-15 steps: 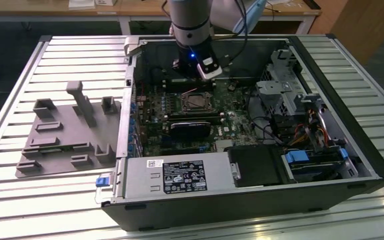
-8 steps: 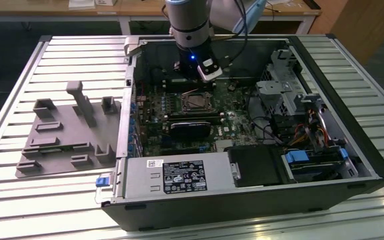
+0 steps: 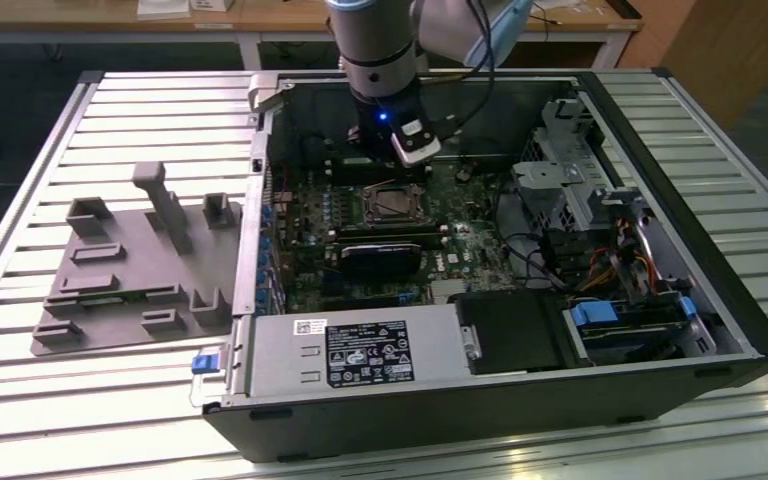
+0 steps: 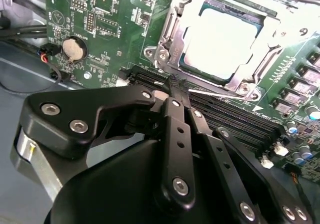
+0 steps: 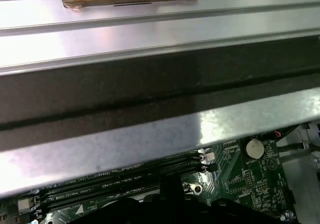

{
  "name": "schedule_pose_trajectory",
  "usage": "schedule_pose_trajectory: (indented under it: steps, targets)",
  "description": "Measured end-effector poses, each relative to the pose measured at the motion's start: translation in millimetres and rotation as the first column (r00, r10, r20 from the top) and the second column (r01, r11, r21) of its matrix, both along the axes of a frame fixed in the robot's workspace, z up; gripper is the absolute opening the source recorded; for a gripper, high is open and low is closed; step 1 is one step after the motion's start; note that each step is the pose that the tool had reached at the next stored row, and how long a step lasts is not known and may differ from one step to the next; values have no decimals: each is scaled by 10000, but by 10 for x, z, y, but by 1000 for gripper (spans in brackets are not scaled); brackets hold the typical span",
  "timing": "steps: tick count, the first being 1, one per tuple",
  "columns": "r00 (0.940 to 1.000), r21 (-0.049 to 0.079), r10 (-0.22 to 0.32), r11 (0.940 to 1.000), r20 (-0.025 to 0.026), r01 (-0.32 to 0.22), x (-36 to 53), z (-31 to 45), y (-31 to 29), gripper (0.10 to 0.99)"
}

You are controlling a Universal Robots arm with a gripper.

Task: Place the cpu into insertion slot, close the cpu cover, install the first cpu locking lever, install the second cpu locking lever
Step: 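Install the first cpu locking lever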

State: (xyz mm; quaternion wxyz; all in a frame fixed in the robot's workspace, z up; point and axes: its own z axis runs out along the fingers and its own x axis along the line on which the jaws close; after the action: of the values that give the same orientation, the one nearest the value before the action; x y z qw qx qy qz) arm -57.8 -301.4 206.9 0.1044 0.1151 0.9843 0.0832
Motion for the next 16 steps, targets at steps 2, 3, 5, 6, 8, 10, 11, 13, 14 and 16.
schedule_pose_trajectory:
  steps: [2, 3, 5, 6, 8, 10, 11, 13, 14, 16]
  targets:
    - [9999, -1, -105, 9999, 0, 105, -9, -6, 5, 106]
    - [9999, -2, -153, 9999, 0, 153, -12, -9, 6, 106]
    - [9997, 0, -247, 9997, 0, 247, -17, -15, 11, 106]
    - [9996, 1, -291, 9996, 1, 291, -20, -18, 13, 106]
    - [9993, -2, -361, 9993, -1, 361, -21, -23, 21, 106]
    - [9991, -1, -430, 9991, 0, 430, -21, -32, 34, 106]
    - [9989, -1, -467, 9989, 0, 467, -21, -35, 41, 106]
    - [9985, 0, -542, 9985, 0, 542, -22, -42, 58, 106]
    - [9983, -1, -578, 9983, 0, 578, -23, -44, 65, 106]
    - [9978, 0, -664, 9978, 1, 664, -23, -49, 72, 106]
